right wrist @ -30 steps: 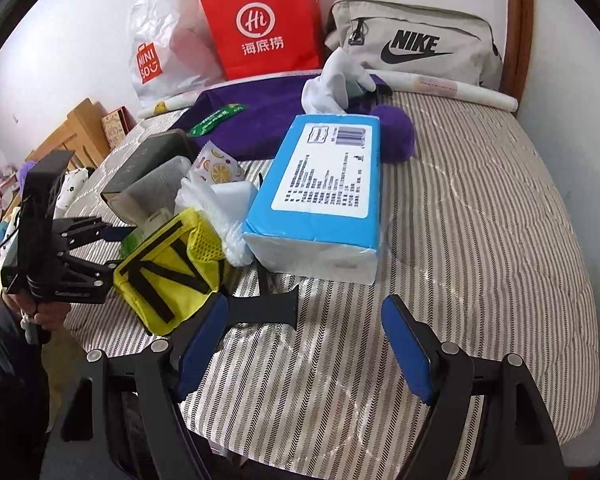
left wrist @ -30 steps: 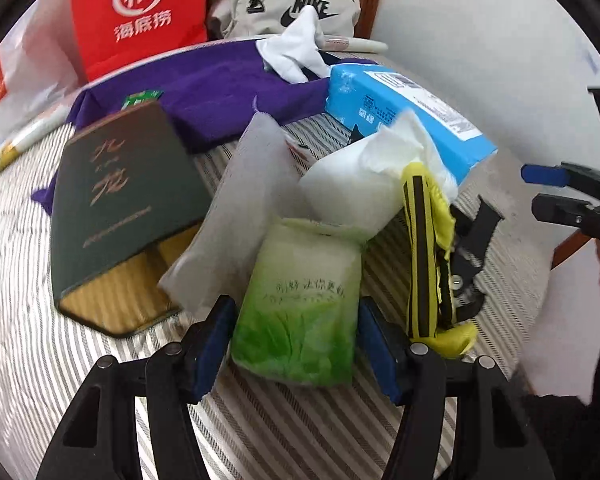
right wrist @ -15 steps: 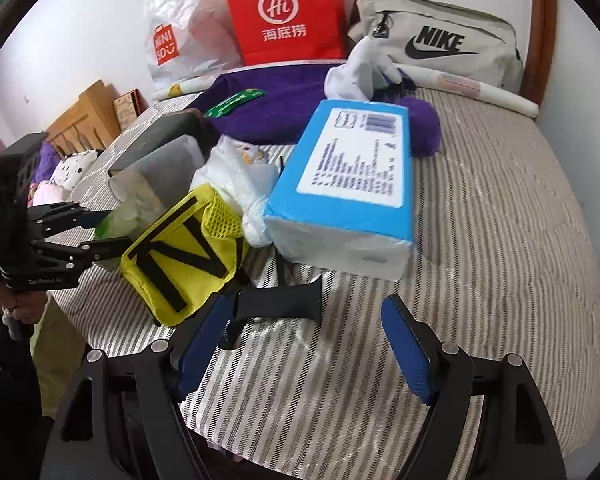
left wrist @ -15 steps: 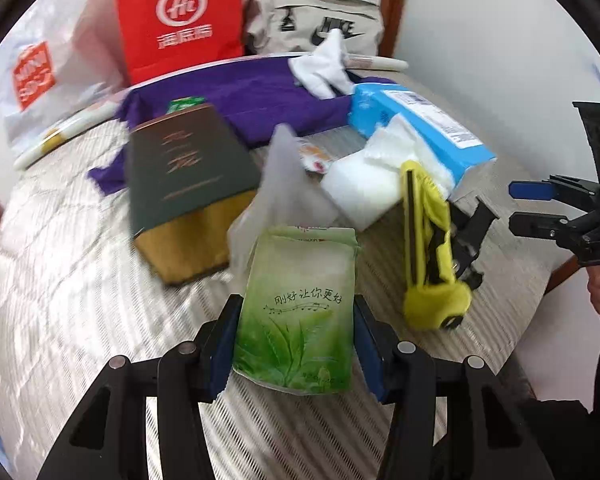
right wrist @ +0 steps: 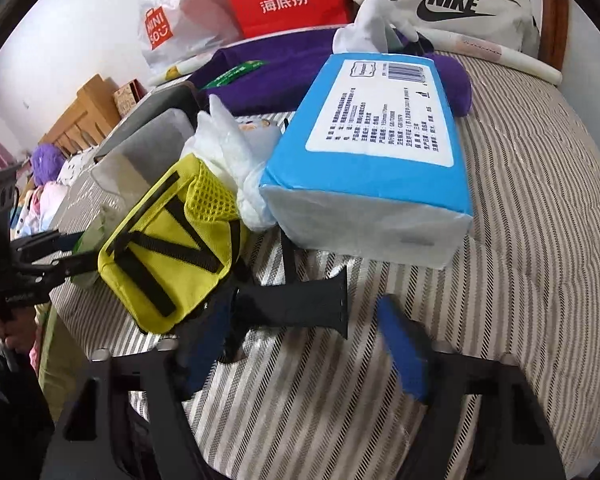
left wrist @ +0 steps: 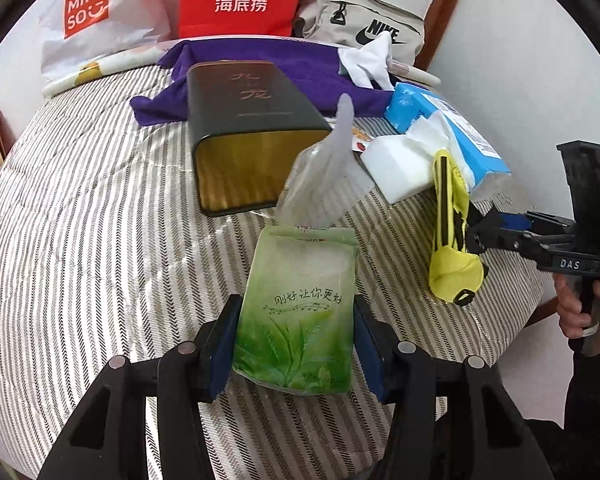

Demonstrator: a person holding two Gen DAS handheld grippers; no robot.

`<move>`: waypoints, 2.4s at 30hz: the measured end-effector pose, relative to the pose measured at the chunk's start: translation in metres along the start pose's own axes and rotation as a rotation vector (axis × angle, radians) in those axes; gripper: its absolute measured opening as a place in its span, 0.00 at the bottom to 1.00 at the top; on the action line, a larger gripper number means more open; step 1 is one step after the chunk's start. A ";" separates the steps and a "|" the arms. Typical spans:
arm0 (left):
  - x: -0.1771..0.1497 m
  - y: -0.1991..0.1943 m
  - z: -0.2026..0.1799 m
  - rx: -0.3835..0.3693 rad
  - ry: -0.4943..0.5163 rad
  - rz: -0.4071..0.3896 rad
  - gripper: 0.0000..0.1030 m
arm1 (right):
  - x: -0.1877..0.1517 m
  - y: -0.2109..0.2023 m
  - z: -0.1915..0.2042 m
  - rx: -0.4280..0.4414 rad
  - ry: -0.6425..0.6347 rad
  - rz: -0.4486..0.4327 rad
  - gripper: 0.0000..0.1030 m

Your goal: Organize soft objects

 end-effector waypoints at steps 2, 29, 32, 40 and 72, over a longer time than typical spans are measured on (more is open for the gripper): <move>0.000 0.001 0.002 0.001 -0.002 0.000 0.49 | 0.000 -0.004 0.002 0.016 0.000 -0.012 0.36; -0.009 -0.007 0.009 0.063 -0.076 -0.055 0.49 | -0.014 -0.063 0.006 0.037 0.006 -0.179 0.03; -0.010 -0.004 0.004 0.107 -0.062 -0.061 0.50 | -0.021 -0.073 -0.004 -0.007 0.001 -0.184 0.03; -0.012 -0.008 0.000 0.151 -0.074 -0.077 0.49 | -0.034 -0.060 -0.017 -0.028 0.032 -0.153 0.03; 0.111 -0.051 0.013 0.182 -0.142 -0.174 0.49 | 0.141 -0.069 -0.007 0.025 -0.118 -0.225 0.03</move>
Point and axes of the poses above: each gripper's, at about its wrist camera, not at the fingertips, and y roughly the way its jaws point, z to its left, x to its top, the point moved 1 cm from there along y, roughly the way its jaws point, and after that the axes turned 6 degrees about -z, right-handed, at the moved point
